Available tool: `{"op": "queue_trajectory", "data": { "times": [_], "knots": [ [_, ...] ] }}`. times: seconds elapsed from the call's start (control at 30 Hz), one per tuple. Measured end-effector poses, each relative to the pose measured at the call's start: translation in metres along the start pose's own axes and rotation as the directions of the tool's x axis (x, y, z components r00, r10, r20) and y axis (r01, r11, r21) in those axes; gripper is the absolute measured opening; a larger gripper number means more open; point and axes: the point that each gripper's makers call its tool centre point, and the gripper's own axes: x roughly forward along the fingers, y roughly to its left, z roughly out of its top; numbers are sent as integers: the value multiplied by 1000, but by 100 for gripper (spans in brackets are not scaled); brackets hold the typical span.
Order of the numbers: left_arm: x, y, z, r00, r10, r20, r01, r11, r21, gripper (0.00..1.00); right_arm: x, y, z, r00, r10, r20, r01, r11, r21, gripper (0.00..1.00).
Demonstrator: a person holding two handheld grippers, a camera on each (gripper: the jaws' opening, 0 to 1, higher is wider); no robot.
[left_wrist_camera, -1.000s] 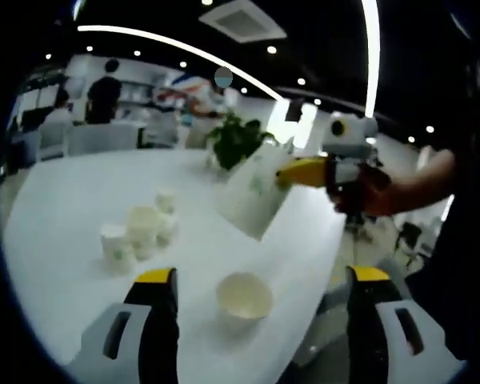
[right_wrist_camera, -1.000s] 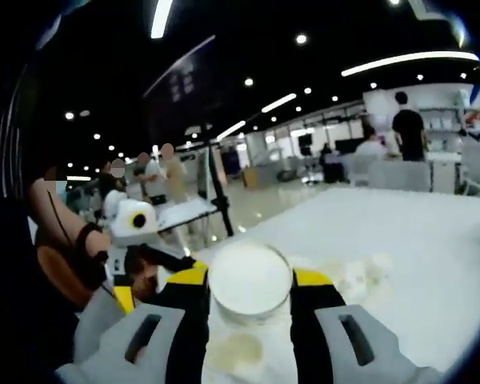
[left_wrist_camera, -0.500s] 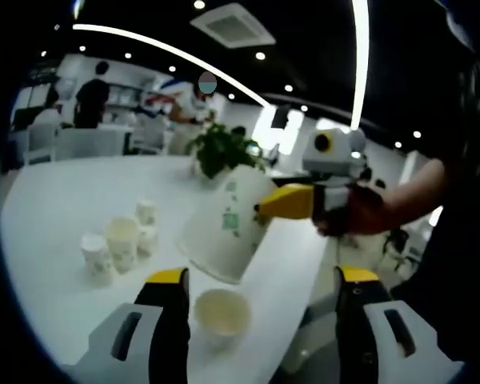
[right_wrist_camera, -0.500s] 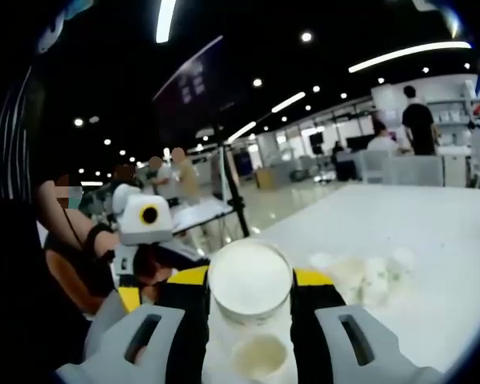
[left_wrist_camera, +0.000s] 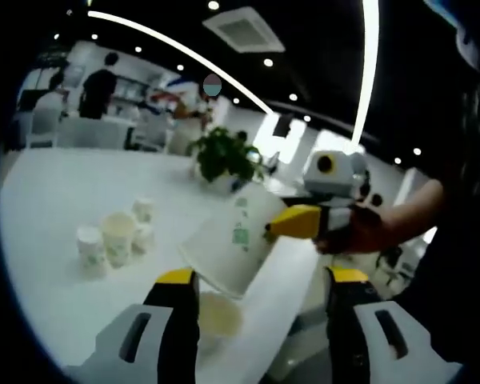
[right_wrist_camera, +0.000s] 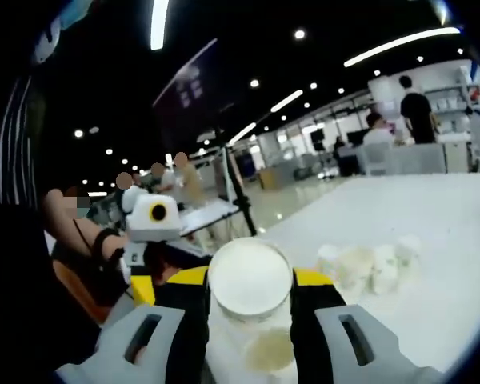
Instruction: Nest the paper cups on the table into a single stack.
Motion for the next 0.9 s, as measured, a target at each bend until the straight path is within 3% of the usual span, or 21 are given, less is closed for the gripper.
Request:
{"op": "queue_trajectory", "data": {
  "times": [0.07, 0.27, 0.9],
  "knots": [
    [-1, -3, 4, 1000, -14, 27, 15, 1000, -10, 58, -2, 1, 0, 1000, 7, 7, -7, 1000, 12, 36],
    [-5, -5, 4, 999, -24, 24, 24, 1000, 0, 45, -8, 5, -2, 1000, 13, 20, -13, 1000, 21, 36],
    [-14, -11, 27, 993, -77, 91, 82, 995, -53, 32, -14, 13, -21, 999, 41, 24, -43, 993, 110, 35]
  ]
}}
